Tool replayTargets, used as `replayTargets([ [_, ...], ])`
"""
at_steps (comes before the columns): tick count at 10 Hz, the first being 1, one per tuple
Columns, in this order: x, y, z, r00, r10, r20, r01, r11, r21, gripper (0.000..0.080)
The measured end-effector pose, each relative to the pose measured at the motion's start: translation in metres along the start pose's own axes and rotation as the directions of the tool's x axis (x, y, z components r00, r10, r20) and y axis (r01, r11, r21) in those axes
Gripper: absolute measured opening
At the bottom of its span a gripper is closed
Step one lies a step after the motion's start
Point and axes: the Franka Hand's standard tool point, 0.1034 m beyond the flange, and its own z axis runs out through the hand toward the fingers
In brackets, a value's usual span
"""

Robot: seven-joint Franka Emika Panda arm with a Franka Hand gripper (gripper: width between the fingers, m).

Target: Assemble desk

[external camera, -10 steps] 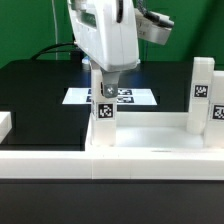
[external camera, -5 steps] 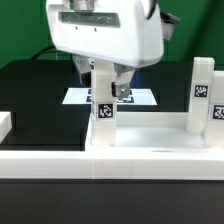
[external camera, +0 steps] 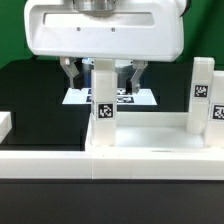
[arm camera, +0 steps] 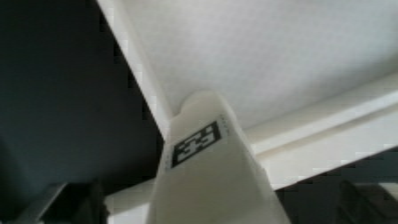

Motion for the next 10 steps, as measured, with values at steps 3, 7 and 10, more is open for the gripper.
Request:
replayTargets([
  [3,0.0007,-0.0013,-0.0016,0.954,-0.298,0.006,0.298,0.954,-0.020,0.0649],
  [7,0.0008,0.0002,-0.0010,0.940,-0.342,0.008,0.342,0.939,-0.020,0.0287],
  [10,0.0008,0.0002,-0.0009,0.945,-0.327,0.008,0.327,0.945,-0.020,0.0288],
])
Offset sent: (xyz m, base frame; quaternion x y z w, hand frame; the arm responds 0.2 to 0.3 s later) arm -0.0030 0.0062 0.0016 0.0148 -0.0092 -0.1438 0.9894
